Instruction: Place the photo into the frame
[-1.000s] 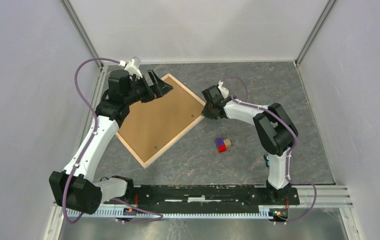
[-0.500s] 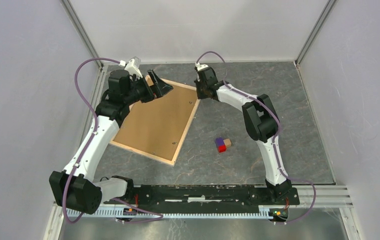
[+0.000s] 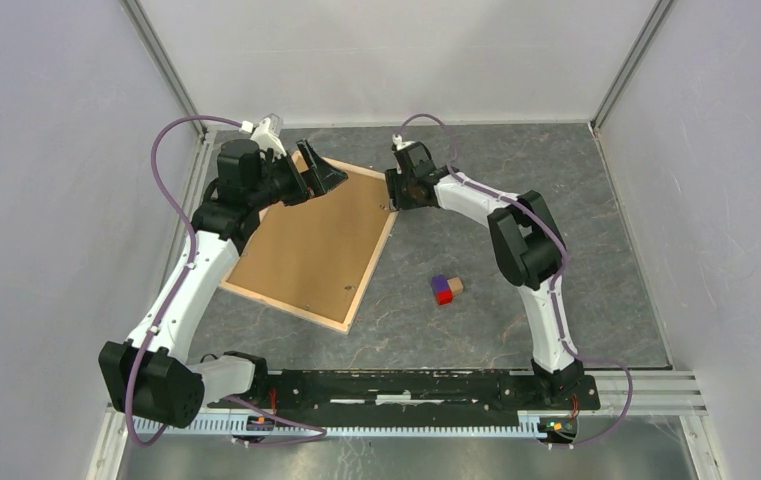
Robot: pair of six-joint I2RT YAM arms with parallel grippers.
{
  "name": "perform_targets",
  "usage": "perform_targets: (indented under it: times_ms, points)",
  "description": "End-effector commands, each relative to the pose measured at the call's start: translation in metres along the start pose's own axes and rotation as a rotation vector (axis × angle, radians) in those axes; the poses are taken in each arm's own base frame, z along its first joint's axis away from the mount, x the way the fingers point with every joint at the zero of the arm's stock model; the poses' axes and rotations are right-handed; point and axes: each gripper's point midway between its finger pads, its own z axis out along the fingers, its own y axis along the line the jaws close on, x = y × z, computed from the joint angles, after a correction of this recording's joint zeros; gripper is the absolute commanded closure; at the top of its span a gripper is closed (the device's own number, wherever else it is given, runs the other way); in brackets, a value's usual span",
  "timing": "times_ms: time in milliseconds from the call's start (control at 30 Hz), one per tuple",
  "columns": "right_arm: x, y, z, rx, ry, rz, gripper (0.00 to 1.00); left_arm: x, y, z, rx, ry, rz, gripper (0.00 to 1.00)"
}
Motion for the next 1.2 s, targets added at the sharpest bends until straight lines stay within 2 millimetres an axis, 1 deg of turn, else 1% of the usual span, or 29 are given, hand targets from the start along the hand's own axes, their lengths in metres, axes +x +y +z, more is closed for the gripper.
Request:
perform_targets:
  times_ms: [0,100,133,267,333,433,500,533,633,667,733,867,933,1100,1167]
  points:
    - [0.008,0.011,-0.031,0.042,0.0,0.113,0.43,-0.006,-0.01,0.0,0.036,-0.017,-0.009,0.0]
    - [0.024,0.023,-0.033,0.047,0.007,0.14,0.41,-0.006,-0.01,-0.001,0.036,-0.017,-0.01,0.0]
    - [0.03,0.023,-0.033,0.072,0.018,0.147,0.41,-0.006,-0.011,-0.001,0.037,-0.017,-0.009,0.0]
    - [0.053,0.03,-0.029,0.103,0.053,0.14,0.45,-0.006,-0.011,-0.001,0.041,-0.018,-0.009,0.0]
    - [0.062,0.033,-0.025,0.099,0.074,0.141,0.48,-0.006,-0.011,-0.001,0.039,-0.02,-0.01,0.0]
    - [0.07,0.032,-0.021,0.098,0.1,0.125,0.58,-0.006,-0.01,-0.001,0.037,-0.02,-0.01,0.0]
    - [0.076,0.029,-0.021,0.098,0.109,0.094,0.67,-0.006,-0.009,-0.001,0.033,-0.021,-0.01,0.0]
    - [0.078,0.028,-0.021,0.095,0.112,0.07,0.74,-0.005,-0.009,0.0,0.031,-0.02,-0.01,0.0]
    - [0.085,0.017,-0.022,0.107,0.136,-0.022,0.89,-0.006,-0.009,0.0,0.033,-0.019,-0.009,0.0]
    - [0.087,0.013,-0.023,0.106,0.143,-0.051,0.91,-0.006,-0.01,0.0,0.035,-0.02,-0.009,0.0]
    - [0.093,0.005,-0.025,0.109,0.154,-0.105,0.93,-0.006,-0.01,0.0,0.036,-0.019,-0.009,0.0]
    - [0.088,-0.005,-0.034,0.108,0.146,-0.18,0.95,-0.005,-0.009,0.0,0.033,-0.018,-0.01,0.0]
    - [0.089,-0.011,-0.037,0.116,0.163,-0.204,0.95,-0.006,-0.008,0.0,0.03,-0.02,-0.008,0.0]
    - [0.1,-0.017,-0.042,0.079,0.18,-0.254,0.94,-0.005,-0.008,0.001,0.03,-0.019,-0.01,0.0]
    - [0.094,-0.015,-0.041,0.061,0.171,-0.238,0.93,-0.005,-0.009,0.0,0.034,-0.016,-0.012,0.0]
